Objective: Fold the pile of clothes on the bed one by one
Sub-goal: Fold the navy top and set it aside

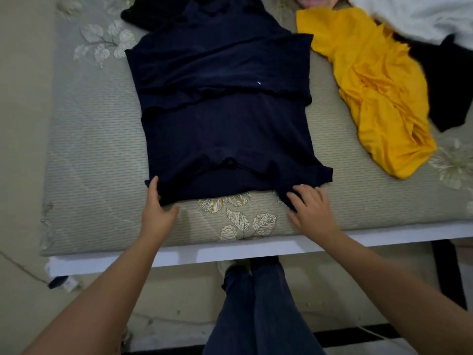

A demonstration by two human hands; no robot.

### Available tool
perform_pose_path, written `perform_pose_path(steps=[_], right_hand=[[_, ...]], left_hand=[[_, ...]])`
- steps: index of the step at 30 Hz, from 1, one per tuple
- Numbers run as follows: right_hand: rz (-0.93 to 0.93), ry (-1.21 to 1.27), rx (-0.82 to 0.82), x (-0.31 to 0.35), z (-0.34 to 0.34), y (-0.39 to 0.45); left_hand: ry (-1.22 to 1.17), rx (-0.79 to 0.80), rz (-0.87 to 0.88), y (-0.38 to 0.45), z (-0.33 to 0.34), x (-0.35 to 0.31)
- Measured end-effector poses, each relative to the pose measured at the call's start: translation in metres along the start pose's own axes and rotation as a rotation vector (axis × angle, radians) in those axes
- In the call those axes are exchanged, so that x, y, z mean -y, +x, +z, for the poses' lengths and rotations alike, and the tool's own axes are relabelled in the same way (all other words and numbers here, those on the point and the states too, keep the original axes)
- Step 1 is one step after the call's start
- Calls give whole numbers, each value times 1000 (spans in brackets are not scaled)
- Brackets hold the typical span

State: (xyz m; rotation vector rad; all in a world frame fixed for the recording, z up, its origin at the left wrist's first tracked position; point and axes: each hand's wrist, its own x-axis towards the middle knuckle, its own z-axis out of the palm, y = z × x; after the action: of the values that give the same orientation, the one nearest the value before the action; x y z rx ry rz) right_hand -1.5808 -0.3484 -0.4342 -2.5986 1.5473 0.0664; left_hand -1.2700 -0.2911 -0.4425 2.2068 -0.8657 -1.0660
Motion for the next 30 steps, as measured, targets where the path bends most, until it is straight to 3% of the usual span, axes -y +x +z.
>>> perform_pose_path(steps=[4,7,9,11,14,16,18,22,27,30], right_hand=[[140,-26,151,14,12,21],[413,103,292,22,18,47],[449,76,297,20,22,58],[404,50,309,15,19,65],[330,-9,384,1,12,70],[282,-41,412,-7,5,68],[254,-2,352,-17,-4,66],[67,123,295,-40,-23,65],[-77,-78,557,-70,-43,90],[-194,-120,610,-79,-53,113]], left_hand=[[82,-103,103,13,0,-17],[-102,-92,67,23,-7,-35],[-203,-53,54,29,-13,-41],[-4,-32,89,30,-17,-45],[564,-35,490,25,-12,-47],[768,91,641,27,2,-48],[837,181,566,35,20,-54],[948,214,504,57,63,-66],[1024,163,493,71,70,-75],[1020,168,485,79,49,-74]])
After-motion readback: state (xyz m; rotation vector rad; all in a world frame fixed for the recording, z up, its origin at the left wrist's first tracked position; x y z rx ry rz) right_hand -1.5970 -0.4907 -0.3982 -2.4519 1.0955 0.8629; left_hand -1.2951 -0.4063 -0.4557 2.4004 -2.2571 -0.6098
